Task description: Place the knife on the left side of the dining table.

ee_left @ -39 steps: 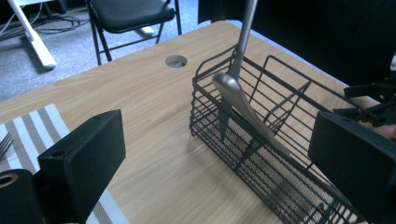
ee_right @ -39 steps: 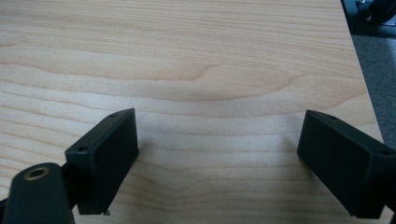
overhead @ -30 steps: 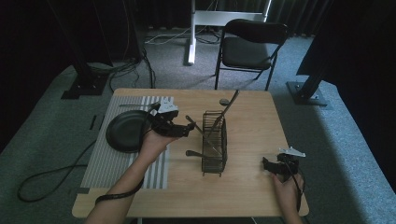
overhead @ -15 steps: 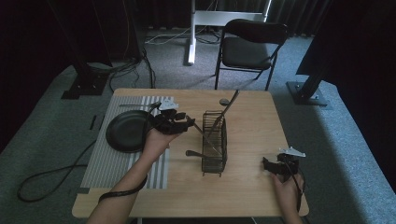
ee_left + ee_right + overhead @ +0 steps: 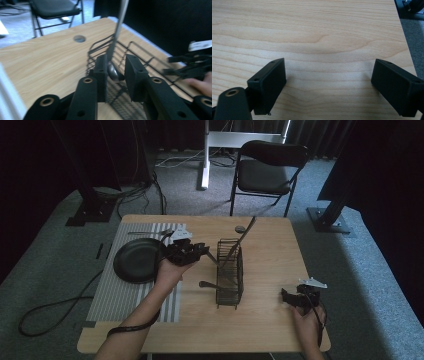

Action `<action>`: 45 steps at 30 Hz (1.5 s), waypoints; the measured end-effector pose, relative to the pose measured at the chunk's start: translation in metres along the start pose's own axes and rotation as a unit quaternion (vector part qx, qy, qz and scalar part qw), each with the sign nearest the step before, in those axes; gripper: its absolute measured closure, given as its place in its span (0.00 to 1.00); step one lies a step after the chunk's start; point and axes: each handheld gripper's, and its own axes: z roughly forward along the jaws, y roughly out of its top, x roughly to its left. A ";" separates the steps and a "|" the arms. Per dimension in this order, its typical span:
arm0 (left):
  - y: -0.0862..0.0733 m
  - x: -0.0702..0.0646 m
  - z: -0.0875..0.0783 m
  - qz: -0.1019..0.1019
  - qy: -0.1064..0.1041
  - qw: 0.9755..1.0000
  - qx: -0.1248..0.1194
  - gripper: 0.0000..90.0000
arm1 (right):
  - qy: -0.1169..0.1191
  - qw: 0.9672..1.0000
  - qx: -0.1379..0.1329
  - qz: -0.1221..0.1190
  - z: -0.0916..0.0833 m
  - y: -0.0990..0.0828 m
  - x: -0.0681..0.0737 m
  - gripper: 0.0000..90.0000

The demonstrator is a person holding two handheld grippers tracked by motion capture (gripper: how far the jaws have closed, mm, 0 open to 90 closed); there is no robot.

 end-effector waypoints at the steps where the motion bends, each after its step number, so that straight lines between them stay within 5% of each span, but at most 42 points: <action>1: 0.000 -0.001 -0.001 0.001 -0.005 1.000 0.000 0.83 | 0.000 1.000 0.000 0.000 0.000 0.000 0.000 0.13; 7: 0.003 -0.010 -0.005 0.007 -0.040 0.999 -0.003 0.89 | 0.000 1.000 0.000 0.000 0.000 0.000 0.000 0.13; 11: 0.009 -0.027 -0.006 0.050 -0.076 0.996 -0.001 0.92 | 0.000 1.000 0.000 0.000 0.000 0.000 0.000 0.13; 17: 0.014 -0.038 -0.004 0.092 -0.086 0.992 0.003 0.92 | 0.000 1.000 0.000 0.000 0.000 0.000 0.000 0.13; 31: 0.016 -0.039 0.008 0.083 -0.099 0.991 -0.026 0.92 | 0.000 1.000 0.000 0.000 0.000 0.000 0.000 0.13; 35: 0.011 -0.042 0.012 0.092 -0.107 0.989 -0.054 0.92 | 0.000 1.000 0.000 0.000 0.000 0.000 0.000 0.13; 45: 0.012 -0.053 0.014 0.132 -0.106 0.984 -0.060 0.93 | 0.000 1.000 0.001 0.000 0.000 0.000 0.000 0.13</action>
